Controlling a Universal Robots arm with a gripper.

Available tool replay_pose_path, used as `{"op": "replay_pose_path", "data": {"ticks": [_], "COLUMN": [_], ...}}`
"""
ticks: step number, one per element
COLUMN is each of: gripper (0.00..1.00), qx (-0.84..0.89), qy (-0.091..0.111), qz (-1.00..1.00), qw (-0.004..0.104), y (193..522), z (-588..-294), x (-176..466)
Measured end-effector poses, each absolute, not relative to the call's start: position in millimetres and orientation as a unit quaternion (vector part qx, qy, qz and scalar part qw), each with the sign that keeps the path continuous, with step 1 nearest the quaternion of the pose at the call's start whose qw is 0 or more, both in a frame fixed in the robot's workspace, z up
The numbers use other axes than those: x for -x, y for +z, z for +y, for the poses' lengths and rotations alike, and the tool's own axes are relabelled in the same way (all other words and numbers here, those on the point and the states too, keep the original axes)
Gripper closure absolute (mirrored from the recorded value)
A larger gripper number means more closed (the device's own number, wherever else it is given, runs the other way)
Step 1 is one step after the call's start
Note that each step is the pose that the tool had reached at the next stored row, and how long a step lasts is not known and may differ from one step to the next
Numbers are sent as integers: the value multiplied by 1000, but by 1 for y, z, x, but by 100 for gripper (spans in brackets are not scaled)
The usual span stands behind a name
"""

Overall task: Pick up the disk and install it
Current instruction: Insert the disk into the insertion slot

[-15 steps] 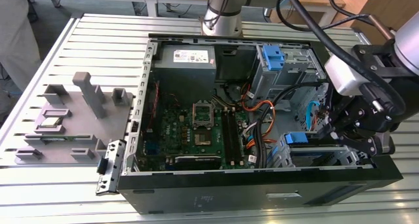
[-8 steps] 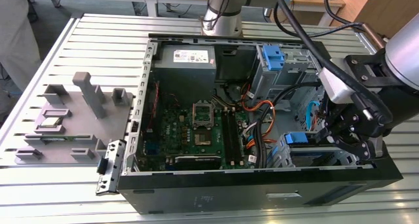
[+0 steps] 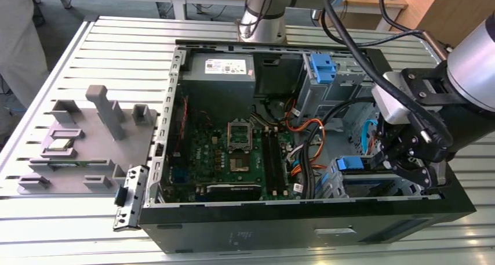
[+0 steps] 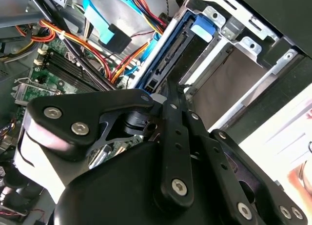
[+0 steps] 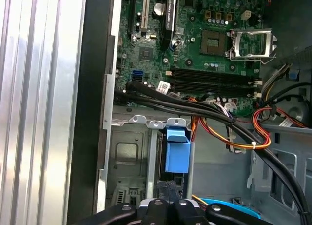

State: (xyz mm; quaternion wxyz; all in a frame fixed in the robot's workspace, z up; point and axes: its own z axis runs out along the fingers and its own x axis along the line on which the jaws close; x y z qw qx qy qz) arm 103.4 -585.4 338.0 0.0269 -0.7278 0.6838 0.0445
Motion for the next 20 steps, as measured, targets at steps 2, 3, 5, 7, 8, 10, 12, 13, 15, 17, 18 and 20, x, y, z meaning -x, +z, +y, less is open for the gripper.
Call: {"op": "replay_pose_path", "data": {"ticks": [2,3,5,7,8,10,12,13,15,17,18,20], "gripper": [89,89,89,89,89,89,89,89,89,89,89,89], "qx": [726,724,718,714,712,709,708,708,708,707,707,707], "qy": [44,44,43,43,43,42,42,42,42,42,42,42], "qz": [686,688,694,698,700,703,704,704,705,705,706,706], "qw": [27,27,27,27,27,28,28,28,28,28,28,28], "y": [337,336,334,332,331,330,330,329,329,328,328,327], "z": [-585,-585,-585,-585,-585,-584,-583,-583,-582,-580,-580,-579], "x": [-103,-103,-103,-103,-103,-103,-103,-103,-103,-103,-103,-103]}}
